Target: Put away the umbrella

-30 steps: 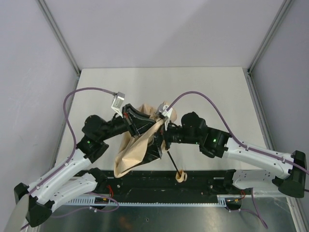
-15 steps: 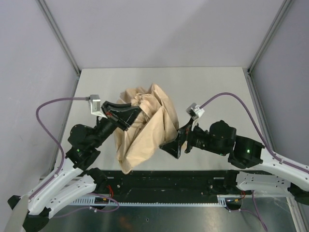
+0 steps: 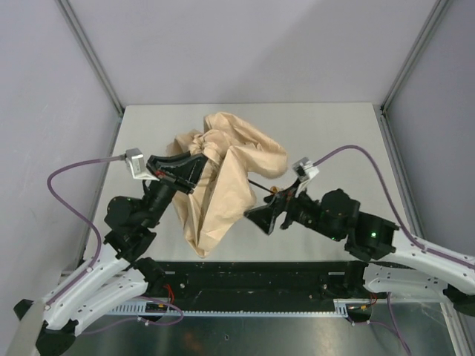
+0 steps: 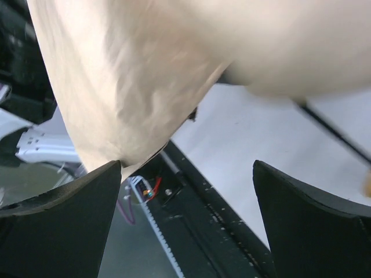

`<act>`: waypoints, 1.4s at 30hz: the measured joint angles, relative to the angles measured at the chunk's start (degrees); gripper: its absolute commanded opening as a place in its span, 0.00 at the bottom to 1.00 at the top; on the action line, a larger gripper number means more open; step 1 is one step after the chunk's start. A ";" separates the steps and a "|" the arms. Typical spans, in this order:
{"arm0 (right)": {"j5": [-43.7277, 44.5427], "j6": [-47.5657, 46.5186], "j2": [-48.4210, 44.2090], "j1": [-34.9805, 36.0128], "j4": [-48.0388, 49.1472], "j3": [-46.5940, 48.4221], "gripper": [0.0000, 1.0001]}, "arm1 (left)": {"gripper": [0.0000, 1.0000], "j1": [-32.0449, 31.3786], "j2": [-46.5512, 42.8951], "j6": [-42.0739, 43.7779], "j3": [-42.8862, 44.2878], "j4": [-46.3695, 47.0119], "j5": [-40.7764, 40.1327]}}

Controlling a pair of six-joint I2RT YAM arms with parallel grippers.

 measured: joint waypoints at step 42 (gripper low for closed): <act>-1.53 5.40 16.02 13.97 46.93 -15.69 0.77 | 0.00 0.00 -1.07 -18.58 -5.79 6.38 -6.14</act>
